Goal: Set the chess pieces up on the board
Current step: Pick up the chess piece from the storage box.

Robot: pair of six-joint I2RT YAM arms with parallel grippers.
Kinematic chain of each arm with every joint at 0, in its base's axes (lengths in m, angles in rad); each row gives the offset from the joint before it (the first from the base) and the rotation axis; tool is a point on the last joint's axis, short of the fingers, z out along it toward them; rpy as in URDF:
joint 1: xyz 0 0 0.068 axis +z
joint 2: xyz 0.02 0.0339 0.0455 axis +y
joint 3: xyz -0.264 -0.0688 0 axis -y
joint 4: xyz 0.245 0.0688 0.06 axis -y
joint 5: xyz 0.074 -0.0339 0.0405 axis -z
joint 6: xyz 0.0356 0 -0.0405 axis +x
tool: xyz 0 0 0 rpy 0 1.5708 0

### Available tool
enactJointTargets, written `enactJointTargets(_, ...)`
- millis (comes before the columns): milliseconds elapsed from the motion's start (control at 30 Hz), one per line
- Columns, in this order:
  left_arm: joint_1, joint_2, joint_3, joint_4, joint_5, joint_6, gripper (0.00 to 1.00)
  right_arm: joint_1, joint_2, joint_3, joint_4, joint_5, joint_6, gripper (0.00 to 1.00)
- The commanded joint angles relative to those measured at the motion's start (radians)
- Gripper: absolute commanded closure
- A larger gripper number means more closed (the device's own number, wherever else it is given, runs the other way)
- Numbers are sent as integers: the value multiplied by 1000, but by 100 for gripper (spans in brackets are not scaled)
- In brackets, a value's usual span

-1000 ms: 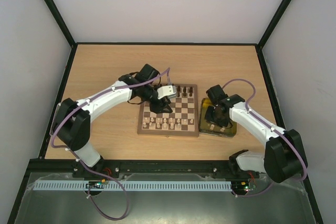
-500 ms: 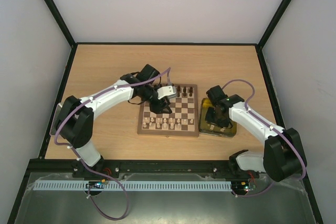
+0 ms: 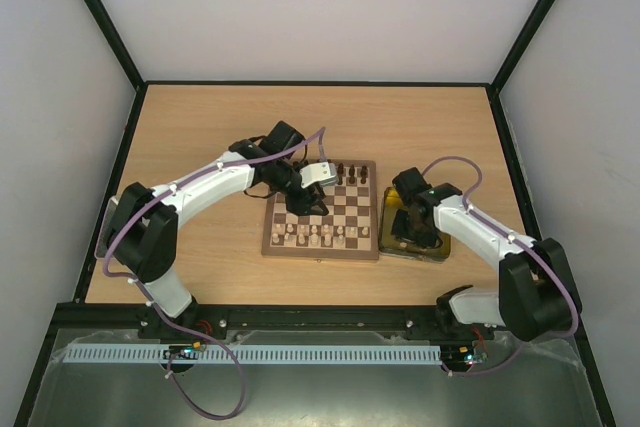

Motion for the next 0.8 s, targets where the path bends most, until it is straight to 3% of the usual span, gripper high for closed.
enactJointTargets(0, 5, -18, 23, -14, 22, 2, 47, -6, 20, -22, 26, 6, -16, 71)
enactJointTargets(167, 5, -17, 21, -13, 23, 0, 47, -6, 35, -22, 44, 14, -20, 72)
enactJointTargets(400, 4, -24, 20, -10, 19, -1, 47, -7, 29, -9, 34, 19, -18, 85)
enactJointTargets(767, 8, -30, 5, -1, 16, 2, 47, -8, 20, 54, -32, 57, -28, 90)
